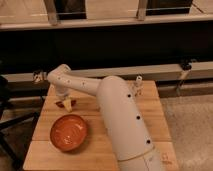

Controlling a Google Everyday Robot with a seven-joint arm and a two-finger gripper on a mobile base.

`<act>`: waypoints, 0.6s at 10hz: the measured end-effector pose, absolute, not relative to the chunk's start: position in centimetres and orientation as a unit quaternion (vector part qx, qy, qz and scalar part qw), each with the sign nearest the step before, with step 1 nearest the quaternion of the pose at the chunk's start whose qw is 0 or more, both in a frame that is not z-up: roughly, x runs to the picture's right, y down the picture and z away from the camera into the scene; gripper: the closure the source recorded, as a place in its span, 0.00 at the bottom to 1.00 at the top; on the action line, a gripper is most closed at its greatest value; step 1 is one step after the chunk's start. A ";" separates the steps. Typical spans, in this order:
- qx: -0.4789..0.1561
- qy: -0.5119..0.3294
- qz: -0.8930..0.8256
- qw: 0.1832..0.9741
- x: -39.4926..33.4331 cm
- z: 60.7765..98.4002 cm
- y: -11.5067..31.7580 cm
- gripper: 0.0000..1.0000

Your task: Place the pepper in the ceramic bowl

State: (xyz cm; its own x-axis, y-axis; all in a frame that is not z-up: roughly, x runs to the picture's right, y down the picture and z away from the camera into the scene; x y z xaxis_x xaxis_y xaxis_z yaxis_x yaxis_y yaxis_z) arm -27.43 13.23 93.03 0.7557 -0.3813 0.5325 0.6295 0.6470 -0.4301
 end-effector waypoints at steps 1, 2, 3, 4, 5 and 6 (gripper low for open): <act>-0.308 -0.205 -0.284 0.884 -27.5 93.4 13.2 0.20; -0.308 -0.206 -0.284 0.884 -27.6 93.4 13.3 0.20; -0.310 -0.204 -0.286 0.883 -27.6 93.2 13.2 0.20; -0.310 -0.204 -0.286 0.883 -27.5 93.2 13.2 0.20; -0.310 -0.204 -0.286 0.884 -27.5 93.2 13.2 0.20; -0.310 -0.204 -0.286 0.883 -27.5 93.2 13.2 0.20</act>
State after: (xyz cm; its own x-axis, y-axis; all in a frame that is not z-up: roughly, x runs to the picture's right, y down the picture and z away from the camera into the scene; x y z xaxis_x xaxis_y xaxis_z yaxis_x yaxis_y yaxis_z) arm -27.48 13.16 93.16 0.7528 -0.3797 0.5376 0.6323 0.6442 -0.4304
